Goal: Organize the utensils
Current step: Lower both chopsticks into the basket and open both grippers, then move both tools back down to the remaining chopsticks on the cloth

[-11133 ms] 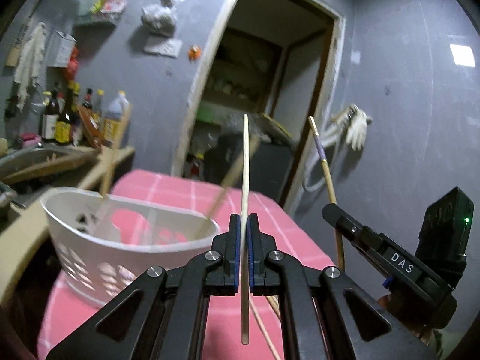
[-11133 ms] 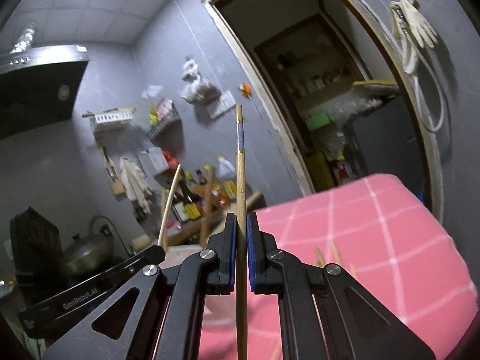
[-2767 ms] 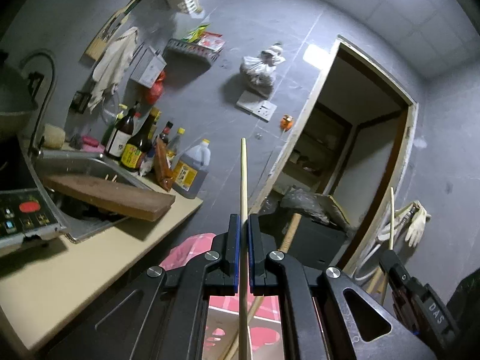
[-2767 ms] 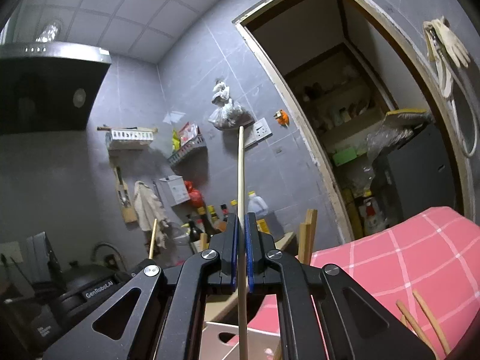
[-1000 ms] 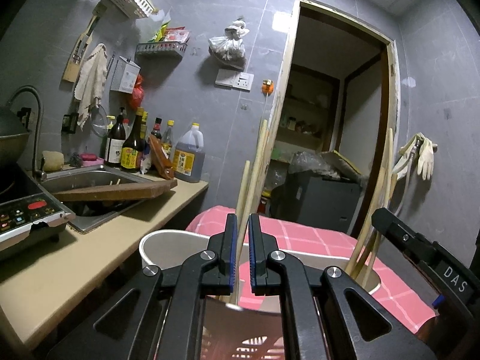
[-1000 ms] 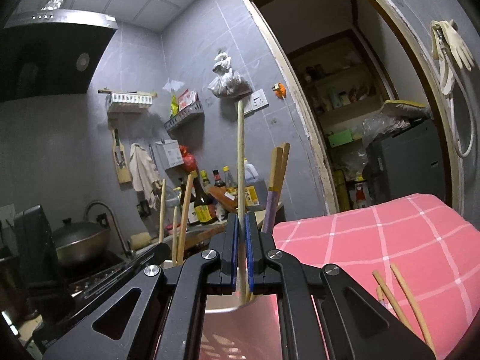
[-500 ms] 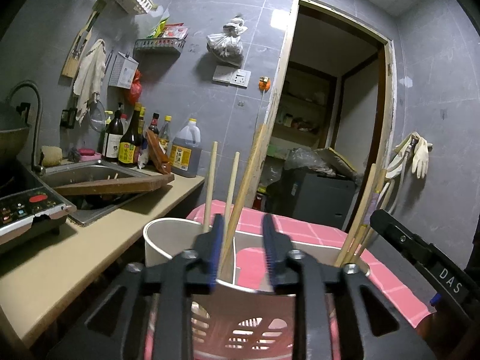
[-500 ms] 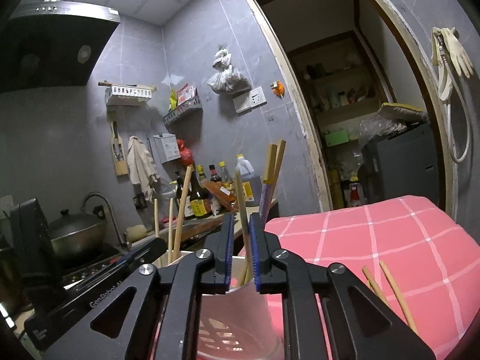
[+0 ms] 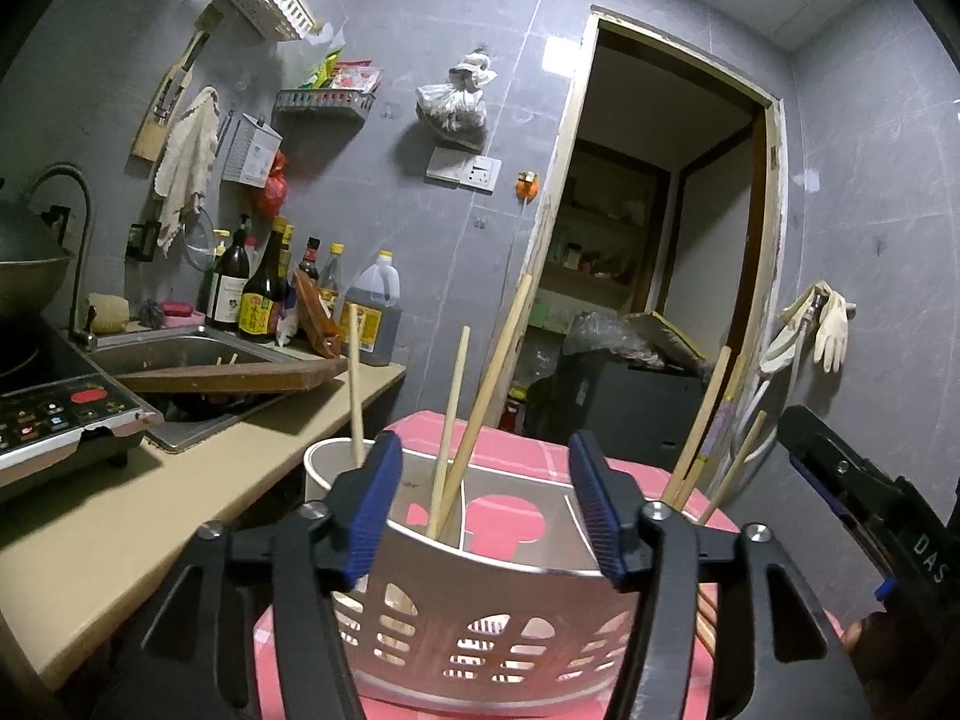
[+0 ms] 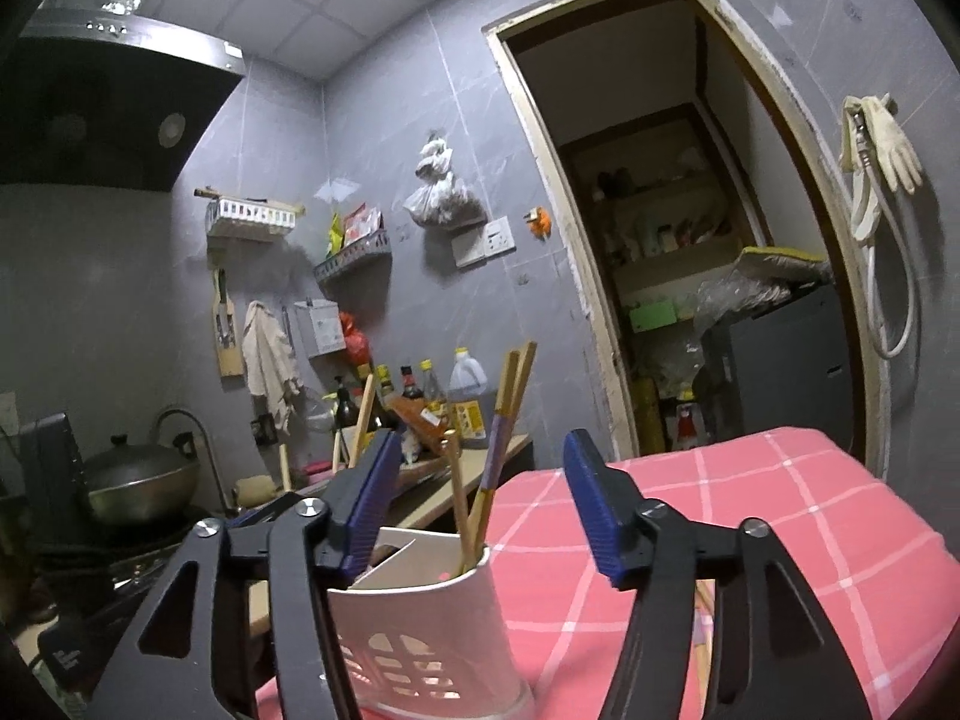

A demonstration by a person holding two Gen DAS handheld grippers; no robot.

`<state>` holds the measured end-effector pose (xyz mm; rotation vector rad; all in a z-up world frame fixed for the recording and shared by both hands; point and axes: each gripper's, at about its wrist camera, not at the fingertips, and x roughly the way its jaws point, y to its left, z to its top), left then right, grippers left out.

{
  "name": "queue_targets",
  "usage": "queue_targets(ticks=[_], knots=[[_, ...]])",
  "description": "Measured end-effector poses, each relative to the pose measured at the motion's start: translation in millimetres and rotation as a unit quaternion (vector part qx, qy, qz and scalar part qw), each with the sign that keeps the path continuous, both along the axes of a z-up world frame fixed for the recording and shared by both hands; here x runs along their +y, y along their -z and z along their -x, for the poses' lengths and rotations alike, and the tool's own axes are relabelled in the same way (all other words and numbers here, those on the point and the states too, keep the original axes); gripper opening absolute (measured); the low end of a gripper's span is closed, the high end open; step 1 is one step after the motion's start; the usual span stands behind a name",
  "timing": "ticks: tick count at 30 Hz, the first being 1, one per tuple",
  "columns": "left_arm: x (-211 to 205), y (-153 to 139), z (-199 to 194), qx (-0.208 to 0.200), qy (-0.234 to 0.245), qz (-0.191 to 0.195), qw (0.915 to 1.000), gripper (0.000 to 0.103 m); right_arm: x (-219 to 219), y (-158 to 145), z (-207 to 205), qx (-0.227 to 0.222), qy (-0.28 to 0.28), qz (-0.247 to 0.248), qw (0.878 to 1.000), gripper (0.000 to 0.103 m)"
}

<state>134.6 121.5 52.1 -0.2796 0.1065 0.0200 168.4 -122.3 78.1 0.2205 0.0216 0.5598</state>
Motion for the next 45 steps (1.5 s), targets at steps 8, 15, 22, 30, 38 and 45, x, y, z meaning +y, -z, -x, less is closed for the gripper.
queue_targets(ticks=[8,15,22,30,38,45], knots=[[-3,-7,17,-0.011,-0.005,0.006,0.9999,0.075,-29,-5,18,-0.005,0.023,-0.013,1.000,0.087],[-15,-16,28,-0.013,0.017,0.010,0.9997,0.092,-63,-8,33,0.009,0.042,-0.012,0.999,0.103],[-43,-23,31,0.003,0.067,-0.003,0.9977,0.099,-104,-17,45,0.036,0.059,0.015,0.997,0.103],[-86,-22,27,0.035,0.116,-0.026,0.9923,0.099,-145,-40,56,0.082,0.069,0.086,0.991,0.103],[-128,-6,8,0.100,0.138,-0.051,0.9841,0.099,-162,-16,34,0.162,0.077,0.150,0.972,0.103],[-151,17,-15,0.163,0.145,-0.074,0.9731,0.099,-171,23,-2,0.232,0.054,0.151,0.959,0.103]])
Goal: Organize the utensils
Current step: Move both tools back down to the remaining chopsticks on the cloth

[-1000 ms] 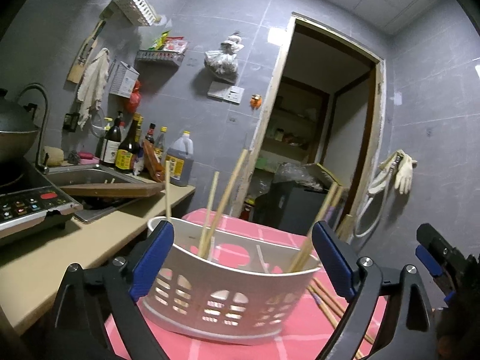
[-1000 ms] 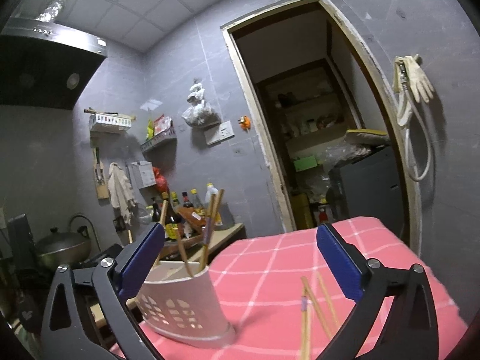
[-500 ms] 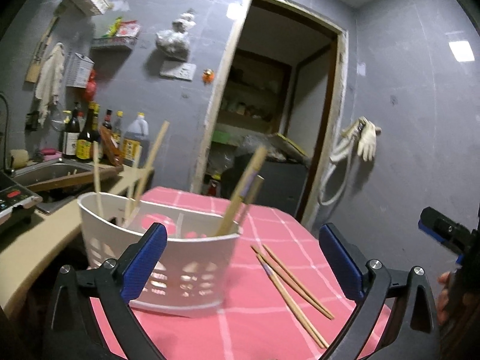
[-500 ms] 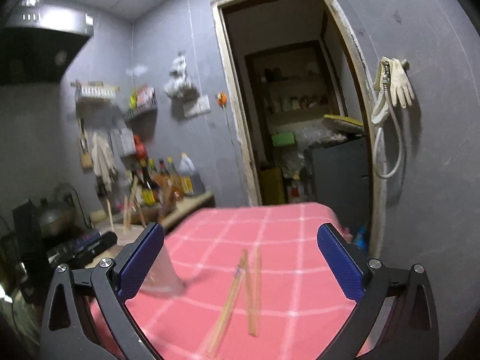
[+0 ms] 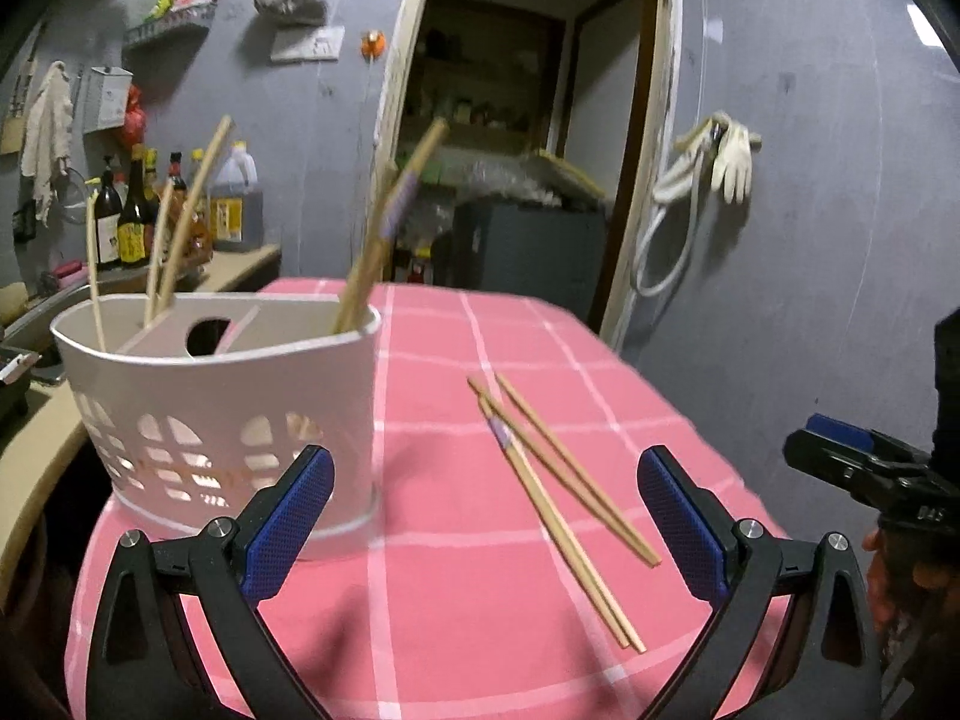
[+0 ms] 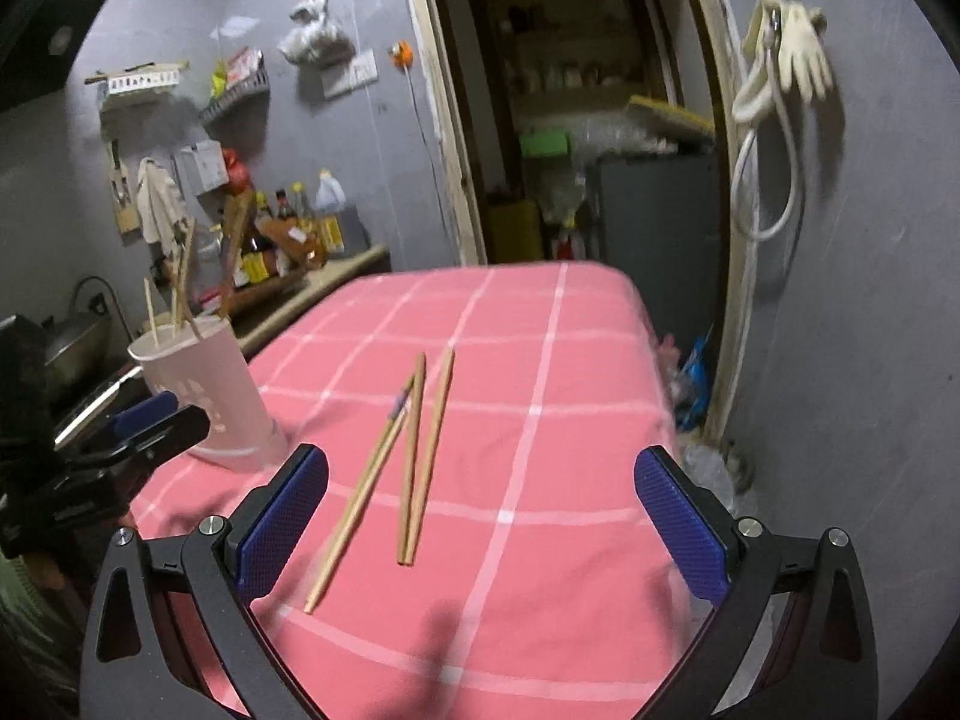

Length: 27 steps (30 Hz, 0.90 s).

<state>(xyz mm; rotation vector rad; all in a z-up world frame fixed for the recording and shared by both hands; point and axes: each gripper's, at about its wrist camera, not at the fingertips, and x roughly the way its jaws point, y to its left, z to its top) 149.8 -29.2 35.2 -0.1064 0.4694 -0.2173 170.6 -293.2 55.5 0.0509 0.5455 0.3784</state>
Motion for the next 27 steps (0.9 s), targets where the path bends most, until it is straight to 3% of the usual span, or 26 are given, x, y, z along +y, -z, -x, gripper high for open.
queue_targets(ticks=[5,8,11,16,19,27], knots=[[-11,15,-20,0.041,0.010,-0.017,0.9990,0.098,3,14,-19,0.026,-0.014,0.001,1.000,0.098],[-16,22,-29,0.058,0.015,-0.021,0.9980,0.095,10,20,-30,0.041,-0.027,0.011,0.999,0.085],[-19,25,-38,0.079,0.025,-0.024,0.9963,0.084,17,26,-41,0.055,-0.039,0.022,0.997,0.073],[-25,35,-54,0.122,0.046,-0.031,0.9910,0.064,26,37,-59,0.084,-0.061,0.039,0.994,0.043],[-28,41,-68,0.150,0.060,-0.032,0.9864,0.052,31,41,-70,0.097,-0.074,0.040,0.992,0.034],[-33,49,-95,0.186,0.066,-0.033,0.9798,0.036,40,47,-88,0.114,-0.098,0.041,0.988,0.027]])
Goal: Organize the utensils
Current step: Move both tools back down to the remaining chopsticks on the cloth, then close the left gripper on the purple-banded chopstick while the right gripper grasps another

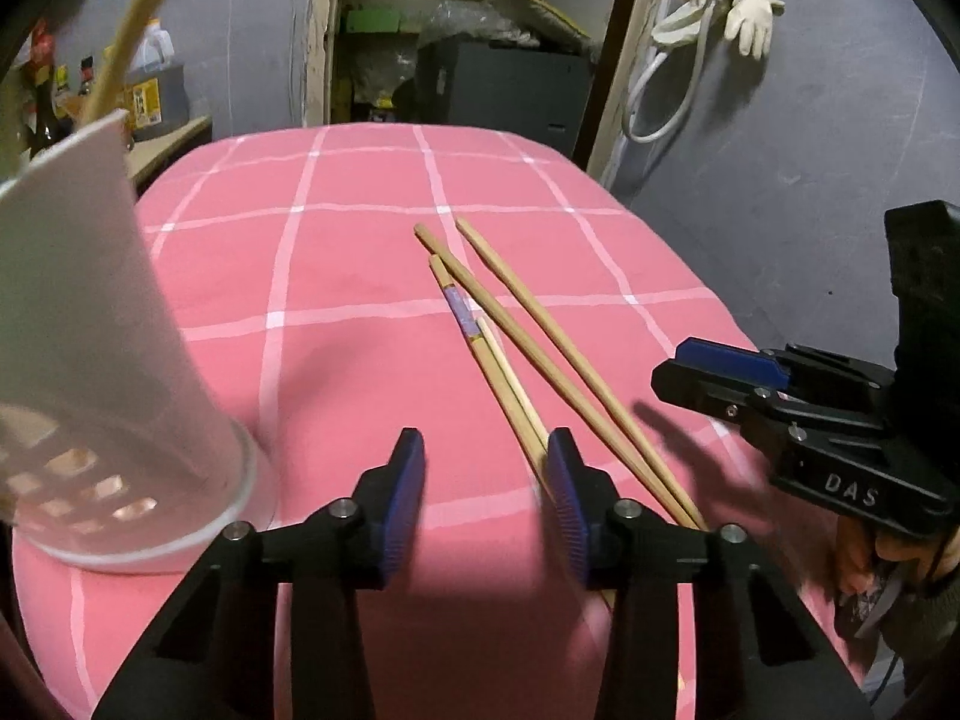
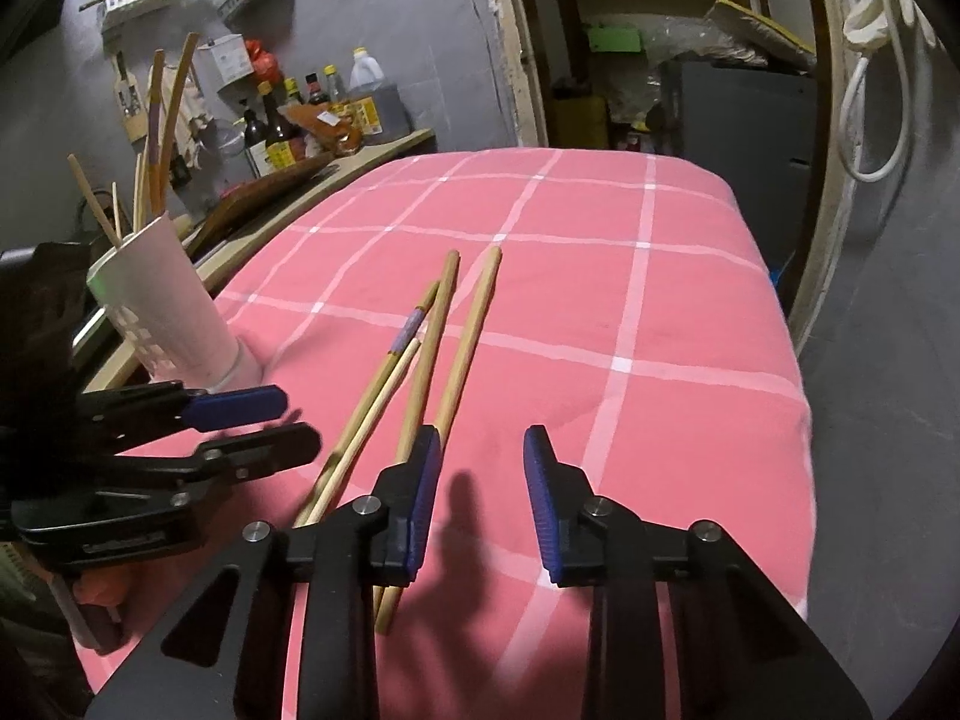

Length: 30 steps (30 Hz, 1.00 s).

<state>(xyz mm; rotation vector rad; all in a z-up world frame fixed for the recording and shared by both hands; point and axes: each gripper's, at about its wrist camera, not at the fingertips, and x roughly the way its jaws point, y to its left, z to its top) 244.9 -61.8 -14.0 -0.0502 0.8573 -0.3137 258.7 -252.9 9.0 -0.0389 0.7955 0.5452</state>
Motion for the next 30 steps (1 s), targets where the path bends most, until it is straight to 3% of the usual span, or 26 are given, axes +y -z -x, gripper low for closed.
queue_targets(ticks=[12,23,30], knots=[[-7,5,-16,0.017,0.005,-0.001,0.9998,0.017,-2,6,-10,0.025,0.005,-0.018,1.000,0.027],[-18,8,-27,0.034,0.006,-0.004,0.9994,0.014,-1,8,-11,0.029,0.011,-0.018,0.999,0.027],[-11,7,-25,0.043,0.002,0.007,0.9990,0.006,2,8,-13,0.031,0.006,-0.020,0.999,0.027]])
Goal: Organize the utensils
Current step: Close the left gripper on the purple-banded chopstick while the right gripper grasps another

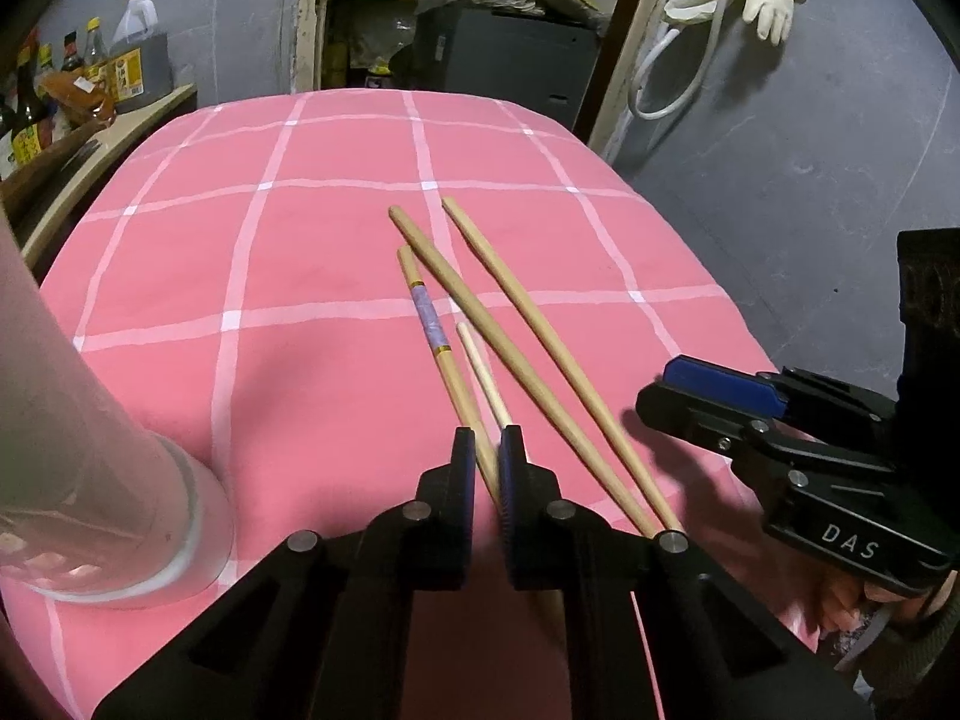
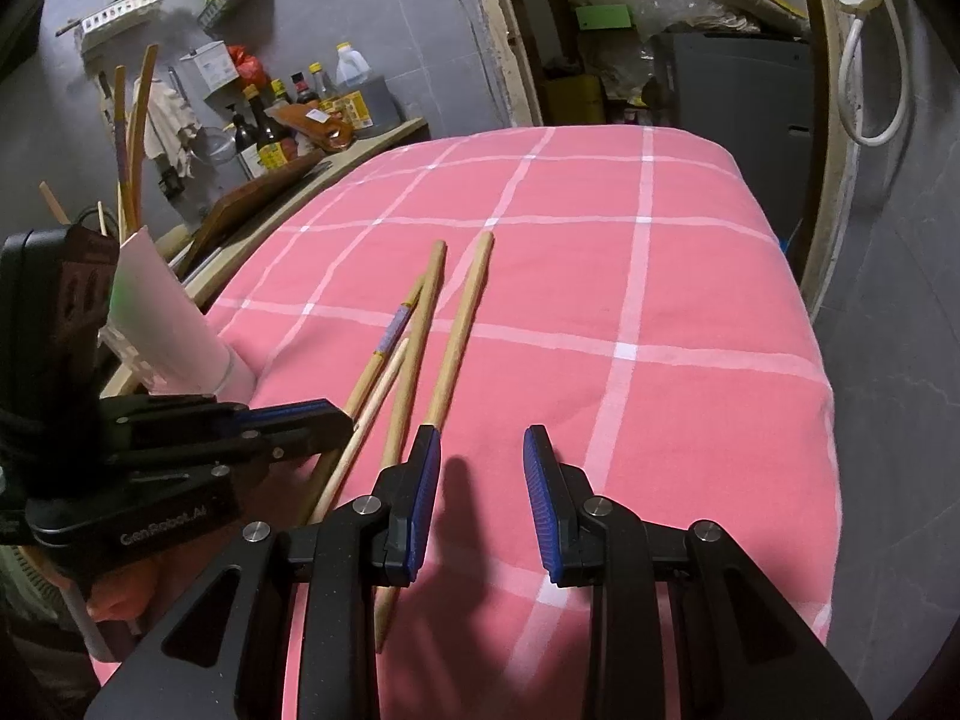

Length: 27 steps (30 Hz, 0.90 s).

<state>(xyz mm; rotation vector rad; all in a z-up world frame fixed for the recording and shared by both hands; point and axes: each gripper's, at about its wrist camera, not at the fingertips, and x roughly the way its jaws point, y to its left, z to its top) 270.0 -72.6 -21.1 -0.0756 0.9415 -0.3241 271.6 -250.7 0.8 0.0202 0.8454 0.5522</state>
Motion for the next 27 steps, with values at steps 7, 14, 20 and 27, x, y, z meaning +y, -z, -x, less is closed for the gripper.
queue_targets(ticks=[7,14,20,27], knots=[[7,-2,7,0.005,-0.003,-0.001,1.0000,0.006,12,1,-7,0.012,-0.018,0.001,1.000,0.027],[7,-2,11,0.008,0.010,-0.015,0.9998,0.007,28,8,-20,0.038,-0.018,0.044,0.998,0.025],[5,3,11,0.024,0.018,-0.014,0.9995,0.009,46,7,-31,0.047,-0.020,0.099,0.994,0.025],[7,3,12,0.031,0.011,-0.008,0.9994,0.008,38,7,-40,0.081,0.015,0.082,0.993,0.005]])
